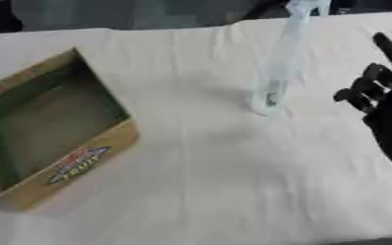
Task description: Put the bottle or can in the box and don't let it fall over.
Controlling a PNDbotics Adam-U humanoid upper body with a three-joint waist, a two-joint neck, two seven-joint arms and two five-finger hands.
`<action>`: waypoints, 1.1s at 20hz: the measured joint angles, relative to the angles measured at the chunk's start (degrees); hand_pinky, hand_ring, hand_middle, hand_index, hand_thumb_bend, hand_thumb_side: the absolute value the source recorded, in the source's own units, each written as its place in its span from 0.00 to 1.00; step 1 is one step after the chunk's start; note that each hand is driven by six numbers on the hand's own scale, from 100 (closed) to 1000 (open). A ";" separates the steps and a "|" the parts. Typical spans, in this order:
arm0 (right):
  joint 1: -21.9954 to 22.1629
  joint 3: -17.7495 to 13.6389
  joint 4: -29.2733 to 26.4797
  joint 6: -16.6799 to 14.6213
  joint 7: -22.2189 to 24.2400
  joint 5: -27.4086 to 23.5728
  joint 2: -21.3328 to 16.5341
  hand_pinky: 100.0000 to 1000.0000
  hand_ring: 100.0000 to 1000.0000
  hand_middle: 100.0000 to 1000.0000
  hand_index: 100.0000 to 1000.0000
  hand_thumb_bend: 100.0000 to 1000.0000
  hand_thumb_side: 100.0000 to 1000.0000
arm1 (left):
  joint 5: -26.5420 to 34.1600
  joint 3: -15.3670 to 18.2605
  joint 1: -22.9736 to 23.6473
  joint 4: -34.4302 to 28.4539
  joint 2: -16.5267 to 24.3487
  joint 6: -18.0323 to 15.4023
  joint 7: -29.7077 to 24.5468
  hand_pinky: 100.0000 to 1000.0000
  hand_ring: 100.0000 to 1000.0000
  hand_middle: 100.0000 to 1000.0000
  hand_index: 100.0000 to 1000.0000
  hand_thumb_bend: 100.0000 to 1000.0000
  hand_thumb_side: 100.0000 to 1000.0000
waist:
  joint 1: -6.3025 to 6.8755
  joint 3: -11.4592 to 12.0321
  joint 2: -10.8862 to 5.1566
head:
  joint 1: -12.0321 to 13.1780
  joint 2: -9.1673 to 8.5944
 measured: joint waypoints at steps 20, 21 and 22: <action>-6.23 1.33 0.00 3.57 -11.59 -23.54 4.55 0.00 0.04 0.08 1.00 0.24 0.39 | 0.16 -0.05 0.24 0.00 0.00 0.22 -0.20 0.69 0.71 0.71 0.86 0.56 0.71 | 0.17 -0.49 -0.02 | -1.00 -0.18; -6.26 1.48 0.00 3.74 -11.90 -23.65 4.57 0.00 0.05 0.08 1.00 0.24 0.39 | 0.20 -0.05 0.24 0.00 0.00 0.22 -0.20 0.69 0.71 0.71 0.86 0.56 0.71 | 0.16 -0.49 -0.02 | -1.05 -0.31; -6.29 1.70 0.00 3.94 -12.17 -23.74 4.57 0.00 0.05 0.08 1.00 0.24 0.39 | 0.22 -0.05 0.23 0.00 0.00 0.22 -0.21 0.69 0.71 0.71 0.86 0.56 0.71 | 0.15 -0.48 -0.02 | -1.14 -0.48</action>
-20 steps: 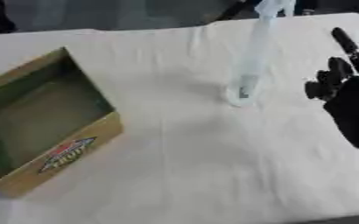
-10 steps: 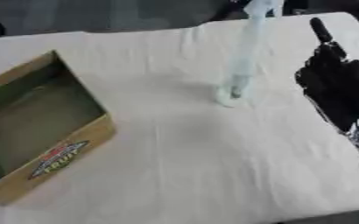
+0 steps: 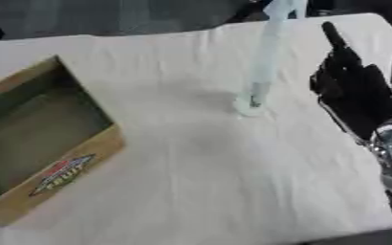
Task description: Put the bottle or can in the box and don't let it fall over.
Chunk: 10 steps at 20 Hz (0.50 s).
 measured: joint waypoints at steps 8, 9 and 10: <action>-0.91 0.96 0.00 1.14 -1.84 -0.31 0.12 0.00 0.06 0.09 1.00 0.24 0.40 | 0.14 -0.02 -0.02 0.00 0.00 -0.04 -0.05 0.69 0.71 0.71 0.86 0.56 0.71 | 0.01 0.18 0.00 | -0.54 -0.64; -1.02 1.08 0.00 1.21 -2.06 -0.34 0.12 0.00 0.06 0.09 1.00 0.24 0.40 | 0.21 -0.02 -0.02 0.00 0.00 -0.05 -0.05 0.69 0.71 0.71 0.86 0.56 0.71 | 0.02 0.22 0.00 | -0.61 -0.82; -1.10 1.12 0.00 1.31 -2.27 -0.45 0.12 0.00 0.06 0.09 1.00 0.24 0.40 | 0.24 -0.02 -0.03 0.00 0.00 -0.06 -0.06 0.69 0.71 0.71 0.86 0.56 0.71 | 0.02 0.26 0.00 | -0.70 -0.98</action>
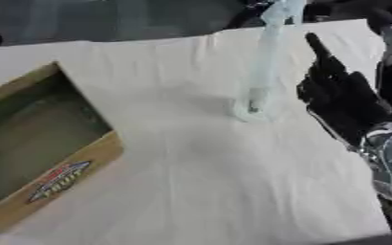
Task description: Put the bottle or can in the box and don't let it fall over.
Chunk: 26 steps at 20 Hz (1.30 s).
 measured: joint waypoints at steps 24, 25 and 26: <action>-1.90 0.71 0.00 0.89 -3.14 -1.33 0.40 0.00 0.06 0.10 1.00 0.24 0.41 | 0.10 -0.22 -0.56 0.00 -0.06 -0.01 -0.01 0.69 0.71 0.71 0.86 0.55 0.71 | 0.16 1.12 0.71 | -0.80 -0.99; -1.91 0.71 0.00 0.85 -3.19 -1.33 0.40 0.00 0.06 0.10 1.00 0.24 0.41 | 0.10 -0.29 -0.56 0.00 -0.07 -0.01 -0.01 0.69 0.71 0.71 0.86 0.55 0.71 | 0.16 1.14 0.75 | -0.86 -1.00; -1.94 0.71 0.00 0.78 -3.26 -1.33 0.40 0.00 0.06 0.10 1.00 0.24 0.41 | 0.11 -0.33 -0.58 0.00 -0.10 -0.01 -0.02 0.69 0.71 0.71 0.86 0.55 0.71 | 0.17 1.15 0.80 | -0.90 -1.01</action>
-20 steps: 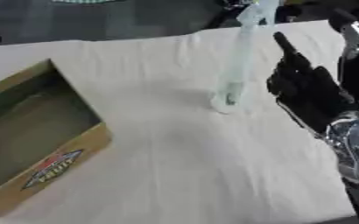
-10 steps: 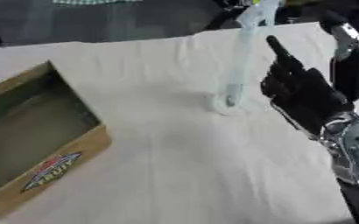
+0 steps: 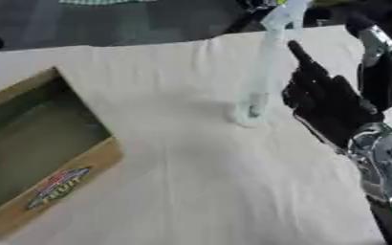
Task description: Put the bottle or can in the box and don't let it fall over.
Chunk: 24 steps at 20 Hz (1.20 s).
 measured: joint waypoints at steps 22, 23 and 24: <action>-1.85 -1.28 0.02 -0.98 0.42 -2.28 -1.82 0.00 0.06 0.09 1.00 0.24 0.41 | 0.21 -0.02 -0.65 0.00 -0.48 -0.20 -0.27 0.69 0.70 0.71 0.86 0.55 0.71 | 0.35 0.71 1.65 | -0.73 -1.29; -1.62 -1.45 0.02 -1.08 0.73 -2.52 -2.10 0.00 0.06 0.09 1.00 0.24 0.41 | 0.21 -0.02 -0.71 0.00 -0.49 -0.20 -0.28 0.69 0.70 0.71 0.86 0.55 0.71 | 0.35 0.71 1.66 | -0.73 -1.42; -1.41 -1.53 0.01 -1.17 0.99 -2.59 -2.26 0.00 0.06 0.09 1.00 0.24 0.41 | 0.21 -0.02 -0.73 0.00 -0.50 -0.20 -0.28 0.69 0.70 0.71 0.86 0.55 0.71 | 0.35 0.71 1.66 | -0.73 -1.49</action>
